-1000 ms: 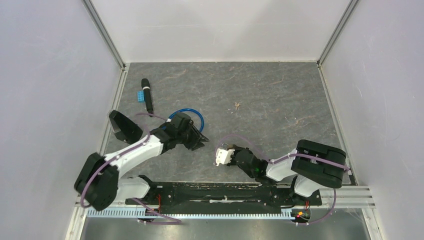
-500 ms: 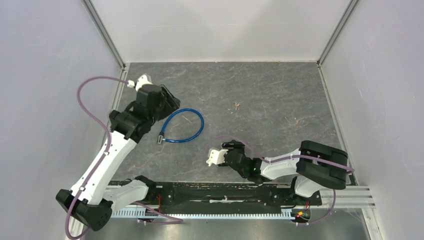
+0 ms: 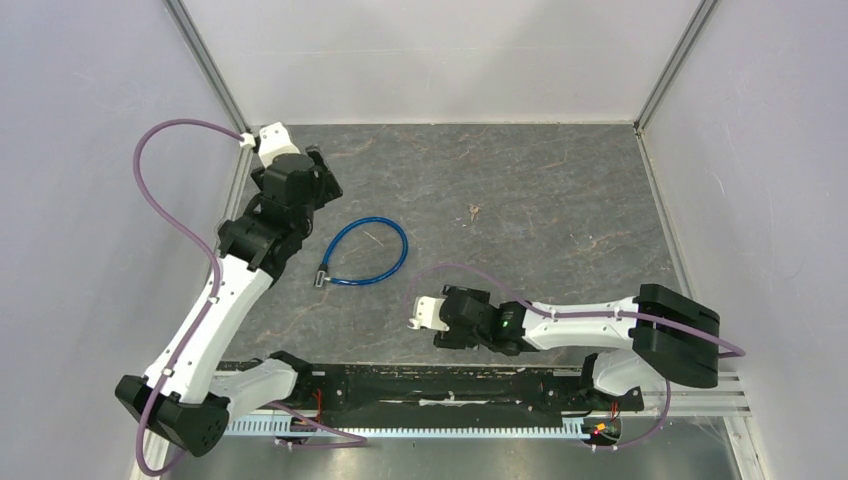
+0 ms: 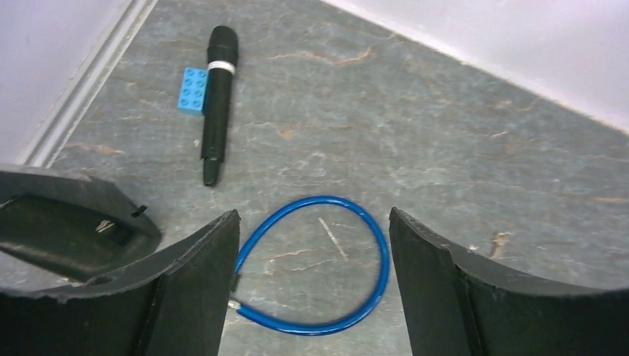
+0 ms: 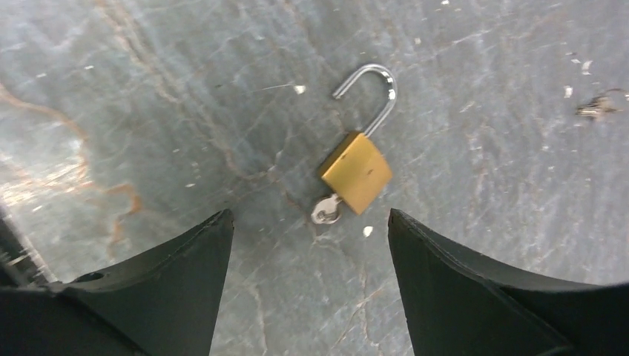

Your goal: Unlock with the key

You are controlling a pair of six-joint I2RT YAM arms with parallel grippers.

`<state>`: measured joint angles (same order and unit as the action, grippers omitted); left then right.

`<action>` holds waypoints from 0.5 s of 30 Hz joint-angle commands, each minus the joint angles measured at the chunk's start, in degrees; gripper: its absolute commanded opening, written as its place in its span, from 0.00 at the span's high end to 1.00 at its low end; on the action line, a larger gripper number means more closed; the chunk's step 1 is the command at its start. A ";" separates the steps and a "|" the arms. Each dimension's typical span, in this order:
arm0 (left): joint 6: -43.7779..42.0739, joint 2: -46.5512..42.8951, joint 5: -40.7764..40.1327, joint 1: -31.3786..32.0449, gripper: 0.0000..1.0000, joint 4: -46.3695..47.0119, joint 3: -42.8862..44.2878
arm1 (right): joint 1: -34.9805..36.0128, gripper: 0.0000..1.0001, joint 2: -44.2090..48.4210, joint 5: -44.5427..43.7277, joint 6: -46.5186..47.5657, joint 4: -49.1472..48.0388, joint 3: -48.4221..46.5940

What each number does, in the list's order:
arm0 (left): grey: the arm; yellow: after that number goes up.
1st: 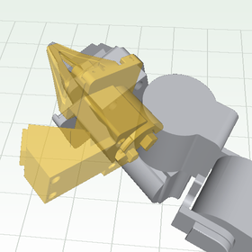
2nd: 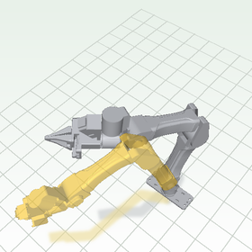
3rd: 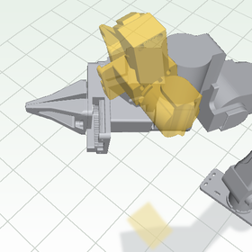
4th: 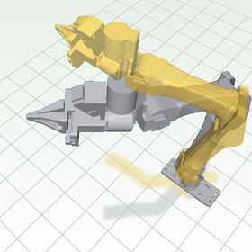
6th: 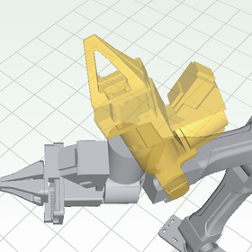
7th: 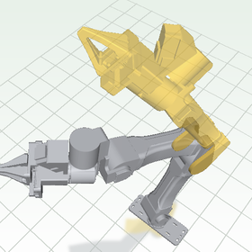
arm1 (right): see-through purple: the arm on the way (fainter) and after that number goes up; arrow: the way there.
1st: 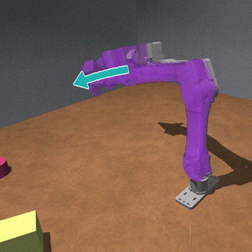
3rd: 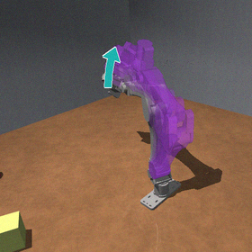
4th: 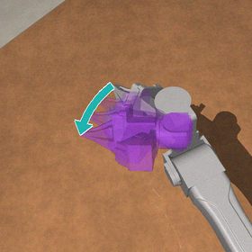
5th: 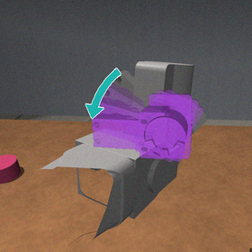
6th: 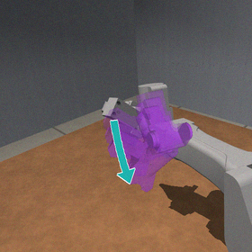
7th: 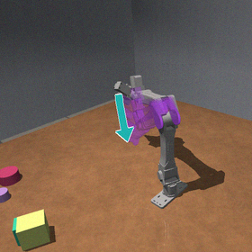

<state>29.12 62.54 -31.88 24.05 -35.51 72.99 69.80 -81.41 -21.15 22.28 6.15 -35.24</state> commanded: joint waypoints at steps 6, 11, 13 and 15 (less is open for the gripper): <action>-7.67 -5.55 -11.56 -1.10 0.22 11.80 -10.58 | -9.00 0.22 0.72 13.58 -18.02 15.17 -12.23; -9.39 -7.21 -15.86 -1.31 0.22 13.97 -12.43 | -17.60 0.23 -1.71 20.96 -24.91 13.01 -14.00; -9.27 -7.76 -17.24 -1.40 0.22 14.04 -12.67 | -19.15 0.23 -3.43 23.17 -25.43 13.02 -14.79; -9.35 -8.04 -18.46 -1.55 0.22 14.49 -13.00 | -20.23 0.23 -5.15 24.14 -25.45 13.42 -15.76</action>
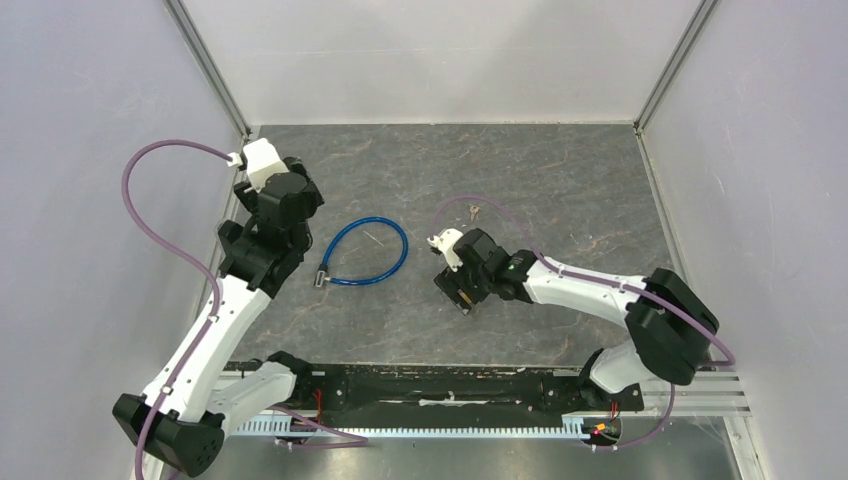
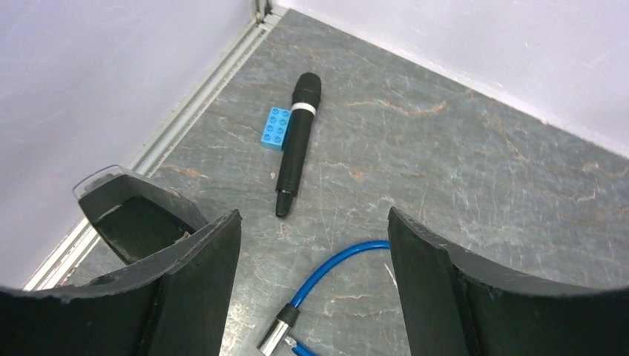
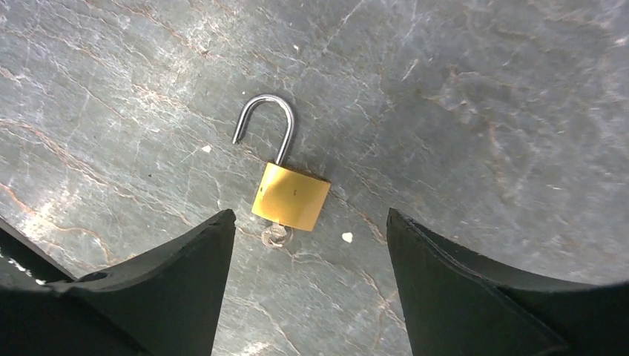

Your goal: Unlock with the key

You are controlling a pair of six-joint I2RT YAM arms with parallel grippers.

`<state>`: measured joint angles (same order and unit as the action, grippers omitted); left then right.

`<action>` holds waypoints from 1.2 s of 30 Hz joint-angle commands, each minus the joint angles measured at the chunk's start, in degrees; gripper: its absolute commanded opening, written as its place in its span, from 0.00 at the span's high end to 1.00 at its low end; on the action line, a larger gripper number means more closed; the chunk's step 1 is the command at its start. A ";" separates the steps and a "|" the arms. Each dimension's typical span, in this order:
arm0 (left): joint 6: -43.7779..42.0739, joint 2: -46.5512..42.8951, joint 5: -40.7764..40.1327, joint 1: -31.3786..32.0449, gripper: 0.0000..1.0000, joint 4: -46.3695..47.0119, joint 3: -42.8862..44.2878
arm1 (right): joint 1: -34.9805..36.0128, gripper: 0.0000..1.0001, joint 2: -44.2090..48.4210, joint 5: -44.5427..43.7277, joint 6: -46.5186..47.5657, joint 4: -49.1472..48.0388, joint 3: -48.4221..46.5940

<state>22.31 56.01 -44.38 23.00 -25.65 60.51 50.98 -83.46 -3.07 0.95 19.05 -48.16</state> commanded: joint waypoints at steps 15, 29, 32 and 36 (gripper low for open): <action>-2.45 -2.40 -8.01 -3.05 0.22 6.05 -1.77 | -2.00 0.30 -12.79 -0.70 -7.70 1.90 -5.77; -2.98 -2.76 -8.42 -3.63 0.22 6.68 -2.20 | -12.36 0.64 -12.18 -9.49 -5.38 1.32 -0.65; -3.23 -3.01 -8.78 -3.79 0.22 7.14 -2.49 | -19.83 0.68 -12.85 -11.33 -3.97 -1.15 -0.48; -3.83 -3.02 -9.26 -3.79 0.22 7.84 -2.98 | -31.42 0.70 -15.70 -11.45 -3.59 -4.70 -3.06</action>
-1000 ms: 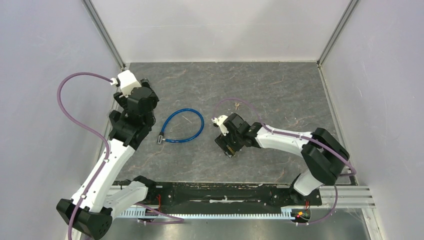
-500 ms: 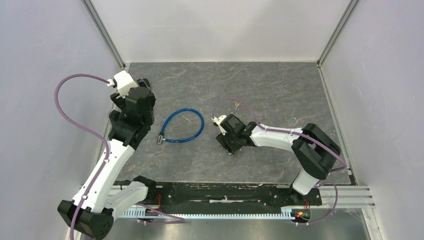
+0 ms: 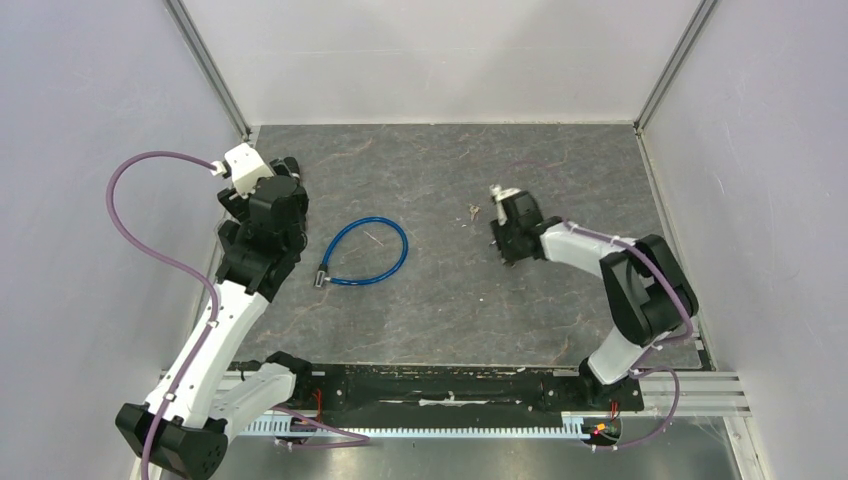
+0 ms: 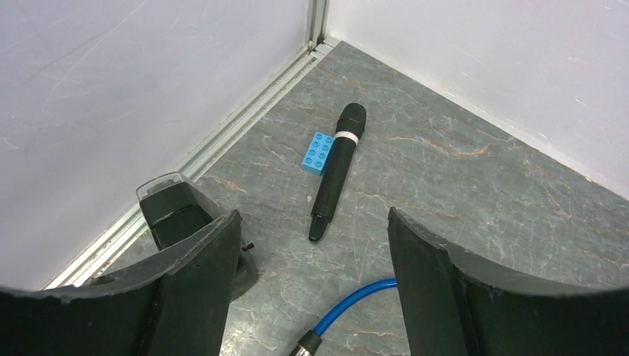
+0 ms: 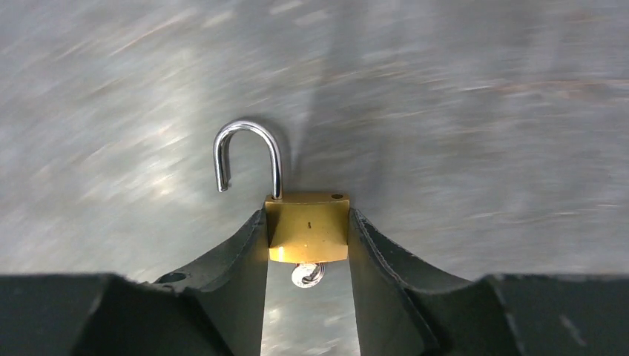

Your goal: Unlock with the key

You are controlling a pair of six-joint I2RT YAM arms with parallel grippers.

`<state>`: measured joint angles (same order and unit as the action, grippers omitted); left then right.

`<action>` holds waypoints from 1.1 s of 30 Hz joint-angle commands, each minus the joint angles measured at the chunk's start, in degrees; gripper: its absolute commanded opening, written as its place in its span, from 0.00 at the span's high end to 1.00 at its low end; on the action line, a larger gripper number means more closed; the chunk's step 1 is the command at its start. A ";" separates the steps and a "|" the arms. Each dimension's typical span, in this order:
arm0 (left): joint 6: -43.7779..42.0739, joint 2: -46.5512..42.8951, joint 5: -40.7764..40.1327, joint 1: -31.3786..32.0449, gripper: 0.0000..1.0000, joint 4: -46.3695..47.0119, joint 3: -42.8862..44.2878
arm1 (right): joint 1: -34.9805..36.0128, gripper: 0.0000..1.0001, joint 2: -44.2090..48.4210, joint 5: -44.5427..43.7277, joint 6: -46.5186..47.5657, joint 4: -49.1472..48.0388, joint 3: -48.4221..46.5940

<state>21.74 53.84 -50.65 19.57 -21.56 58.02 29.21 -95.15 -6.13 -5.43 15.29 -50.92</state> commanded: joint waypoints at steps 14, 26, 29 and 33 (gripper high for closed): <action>-4.24 -0.86 -2.47 -0.35 0.22 4.64 -0.93 | -25.08 0.43 -8.69 -7.91 4.18 -0.35 -15.15; -2.97 9.68 16.92 -0.34 0.20 -2.30 2.29 | -17.88 0.32 13.56 1.75 3.97 -7.38 -1.97; -1.02 16.08 20.45 -0.48 0.20 -9.74 5.36 | -11.47 0.32 18.30 0.49 4.45 -9.90 1.35; 2.13 23.62 21.36 -1.25 0.20 -17.89 7.68 | -5.28 0.32 21.98 1.50 4.91 -12.34 5.70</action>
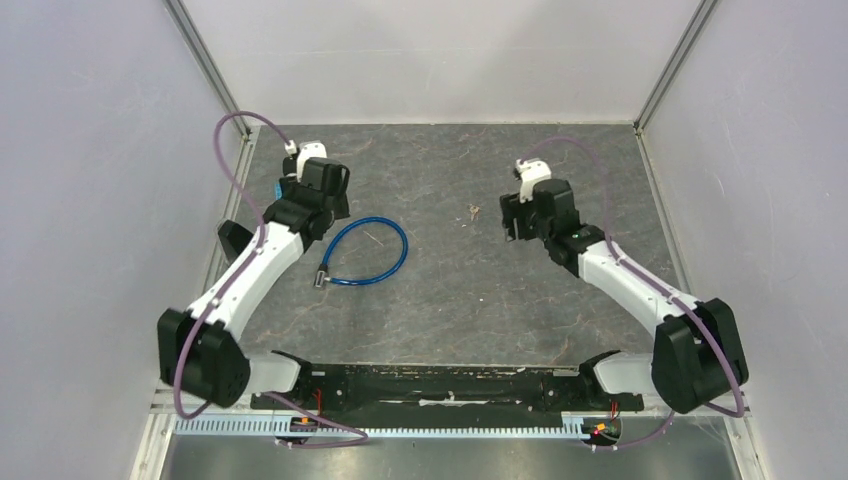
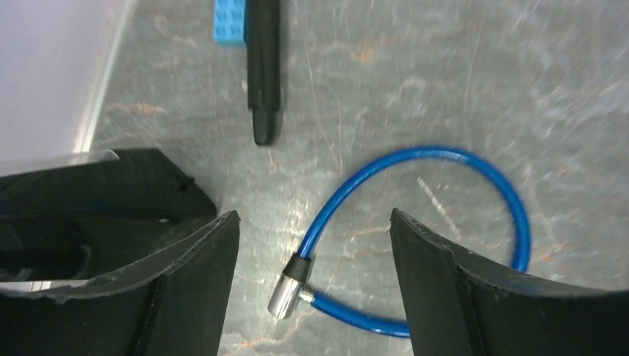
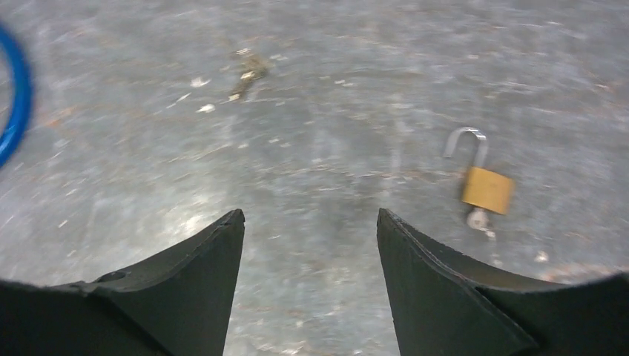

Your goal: Unlock with the key

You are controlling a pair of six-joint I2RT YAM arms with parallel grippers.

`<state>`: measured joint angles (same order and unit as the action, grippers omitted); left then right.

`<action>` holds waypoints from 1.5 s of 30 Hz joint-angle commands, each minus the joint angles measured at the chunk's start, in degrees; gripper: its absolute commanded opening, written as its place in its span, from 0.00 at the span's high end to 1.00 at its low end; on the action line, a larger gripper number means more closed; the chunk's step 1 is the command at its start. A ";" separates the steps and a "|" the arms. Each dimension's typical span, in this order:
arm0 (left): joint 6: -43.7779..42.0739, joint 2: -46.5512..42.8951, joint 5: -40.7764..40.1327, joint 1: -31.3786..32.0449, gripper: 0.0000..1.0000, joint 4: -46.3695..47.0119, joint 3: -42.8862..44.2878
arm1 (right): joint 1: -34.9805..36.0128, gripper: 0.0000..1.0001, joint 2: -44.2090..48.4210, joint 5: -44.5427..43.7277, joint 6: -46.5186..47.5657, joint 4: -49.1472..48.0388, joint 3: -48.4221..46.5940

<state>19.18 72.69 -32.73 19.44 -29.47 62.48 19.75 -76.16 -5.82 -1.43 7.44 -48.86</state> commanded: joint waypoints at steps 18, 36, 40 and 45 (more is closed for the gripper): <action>11.11 24.46 17.58 -10.88 0.35 -12.02 -2.27 | 6.66 0.32 14.45 7.62 0.68 -13.48 16.92; 28.31 17.01 36.71 -8.43 0.80 -13.74 -11.80 | 8.82 0.31 16.09 3.67 2.53 -14.61 18.69; 42.03 13.84 39.78 -1.74 0.74 -8.91 -16.69 | 8.86 0.31 16.00 3.81 2.47 -14.66 18.71; 56.40 13.11 40.40 4.72 0.68 -3.16 -18.73 | 8.76 0.31 13.59 4.77 2.03 -12.81 16.99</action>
<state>59.24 86.54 4.47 20.56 -39.09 44.88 28.29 -60.97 -1.32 0.58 -5.15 -30.35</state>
